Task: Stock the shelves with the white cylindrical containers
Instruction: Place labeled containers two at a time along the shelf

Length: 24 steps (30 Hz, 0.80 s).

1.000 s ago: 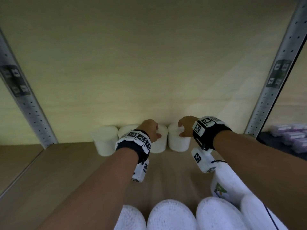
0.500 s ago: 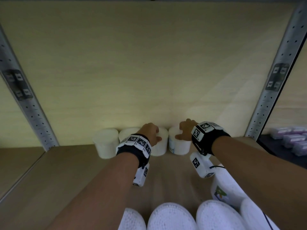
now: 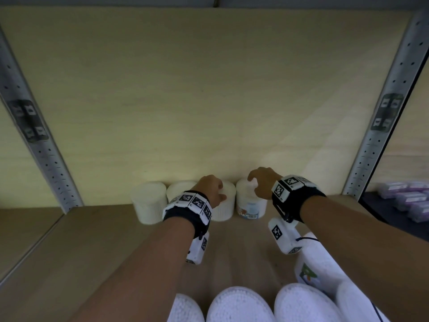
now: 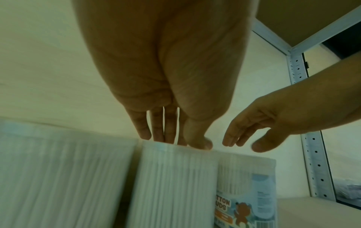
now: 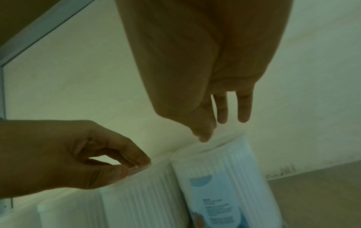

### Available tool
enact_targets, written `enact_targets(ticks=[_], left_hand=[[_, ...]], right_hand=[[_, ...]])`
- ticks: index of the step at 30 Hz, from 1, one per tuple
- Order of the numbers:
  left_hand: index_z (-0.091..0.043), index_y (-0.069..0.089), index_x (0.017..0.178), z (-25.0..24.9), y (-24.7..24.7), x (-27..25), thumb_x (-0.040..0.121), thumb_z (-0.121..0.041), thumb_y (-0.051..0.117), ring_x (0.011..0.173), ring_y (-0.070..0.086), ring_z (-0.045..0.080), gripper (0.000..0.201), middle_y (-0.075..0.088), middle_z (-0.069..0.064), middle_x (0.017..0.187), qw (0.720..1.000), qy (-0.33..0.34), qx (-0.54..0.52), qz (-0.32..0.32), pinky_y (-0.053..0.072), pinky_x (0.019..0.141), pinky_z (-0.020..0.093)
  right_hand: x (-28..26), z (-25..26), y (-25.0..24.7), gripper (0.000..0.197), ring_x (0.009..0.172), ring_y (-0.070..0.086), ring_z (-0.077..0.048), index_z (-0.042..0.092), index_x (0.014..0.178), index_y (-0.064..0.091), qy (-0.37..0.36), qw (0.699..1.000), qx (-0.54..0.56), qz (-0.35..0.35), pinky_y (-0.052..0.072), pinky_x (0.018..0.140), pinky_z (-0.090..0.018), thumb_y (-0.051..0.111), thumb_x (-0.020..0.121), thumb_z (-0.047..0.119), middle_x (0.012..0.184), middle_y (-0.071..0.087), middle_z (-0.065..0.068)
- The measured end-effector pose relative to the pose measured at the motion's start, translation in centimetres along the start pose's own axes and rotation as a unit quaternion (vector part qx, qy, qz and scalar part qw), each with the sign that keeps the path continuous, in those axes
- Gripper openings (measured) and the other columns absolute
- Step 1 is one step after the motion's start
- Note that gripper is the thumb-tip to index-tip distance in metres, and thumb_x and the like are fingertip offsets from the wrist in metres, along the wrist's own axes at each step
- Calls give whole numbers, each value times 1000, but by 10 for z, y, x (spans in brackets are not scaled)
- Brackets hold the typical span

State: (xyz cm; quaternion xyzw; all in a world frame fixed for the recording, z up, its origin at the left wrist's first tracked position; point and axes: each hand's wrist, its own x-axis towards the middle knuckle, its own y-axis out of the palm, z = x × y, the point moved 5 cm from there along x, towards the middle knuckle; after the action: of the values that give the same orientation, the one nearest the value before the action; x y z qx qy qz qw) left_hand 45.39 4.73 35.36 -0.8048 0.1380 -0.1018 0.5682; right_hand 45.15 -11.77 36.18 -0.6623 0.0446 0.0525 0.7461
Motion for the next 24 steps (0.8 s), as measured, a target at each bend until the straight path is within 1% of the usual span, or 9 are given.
enact_targets(ticks=[2, 4, 7, 14, 15, 17, 19, 21, 24], left_hand=[[-5, 50, 135, 0, 1, 0, 91, -28, 60, 129, 47, 28, 50, 48, 14, 140, 1000, 1, 0, -1, 39, 106, 34], [-5, 50, 135, 1, 1, 0, 91, -28, 60, 129, 46, 28, 50, 48, 13, 140, 1000, 0, 0, -2, 39, 106, 34], [-6, 51, 134, 1, 1, 0, 91, -28, 61, 128, 47, 28, 50, 49, 13, 139, 1000, 0, -2, -4, 40, 106, 34], [-6, 51, 134, 2, 2, 1, 90, -28, 61, 129, 45, 28, 50, 48, 13, 139, 1000, -1, -7, 1, 39, 107, 35], [-6, 51, 134, 2, 2, 1, 90, -28, 61, 130, 45, 28, 50, 48, 13, 139, 1000, -1, -8, 1, 38, 108, 35], [-6, 51, 134, 2, 2, 0, 90, -27, 61, 130, 45, 28, 50, 48, 13, 140, 1000, -2, -13, 1, 38, 108, 34], [-6, 51, 134, 2, 2, 1, 90, -27, 62, 130, 45, 28, 50, 48, 13, 140, 1000, -1, -13, 1, 39, 108, 35], [-7, 52, 134, 1, 1, 1, 90, -27, 62, 130, 45, 27, 49, 49, 12, 140, 1000, 1, -11, -1, 39, 108, 35], [-8, 52, 133, 2, 1, 1, 89, -27, 63, 129, 46, 27, 49, 49, 12, 139, 1000, 1, -13, -1, 39, 107, 34]], right_hand=[[0, -2, 0, 42, 130, 38, -32, 12, 133, 45, 19, 999, -19, -19, 39, 103, -41, 51, 95, 31, 139, 38, -13], [1, -2, 5, 52, 125, 42, -34, 9, 131, 46, 28, 999, -42, -4, 40, 102, -42, 51, 93, 45, 136, 41, -15], [5, -1, 9, 58, 122, 46, -33, 6, 130, 48, 24, 999, -49, -1, 42, 102, -40, 52, 91, 49, 134, 45, -16], [6, -1, 5, 52, 123, 51, -30, 7, 134, 48, 3, 999, -39, 15, 45, 103, -38, 56, 92, 37, 138, 48, -13], [5, -2, 3, 50, 126, 49, -29, 9, 136, 47, -3, 999, -39, 23, 43, 104, -36, 56, 93, 31, 142, 45, -12], [4, 0, -1, 48, 131, 45, -28, 12, 140, 45, -16, 998, -38, 40, 41, 101, -32, 55, 92, 12, 147, 39, -10], [2, 1, -4, 51, 132, 46, -28, 15, 138, 49, -26, 998, -33, 43, 42, 94, -28, 48, 90, -3, 149, 38, -9], [1, 2, -4, 52, 130, 47, -27, 16, 136, 51, -33, 998, -33, 35, 41, 86, -25, 45, 89, -7, 148, 39, -9], [5, 1, -2, 50, 128, 47, -28, 17, 134, 51, -30, 999, -30, 25, 42, 86, -26, 47, 89, -2, 145, 41, -9]])
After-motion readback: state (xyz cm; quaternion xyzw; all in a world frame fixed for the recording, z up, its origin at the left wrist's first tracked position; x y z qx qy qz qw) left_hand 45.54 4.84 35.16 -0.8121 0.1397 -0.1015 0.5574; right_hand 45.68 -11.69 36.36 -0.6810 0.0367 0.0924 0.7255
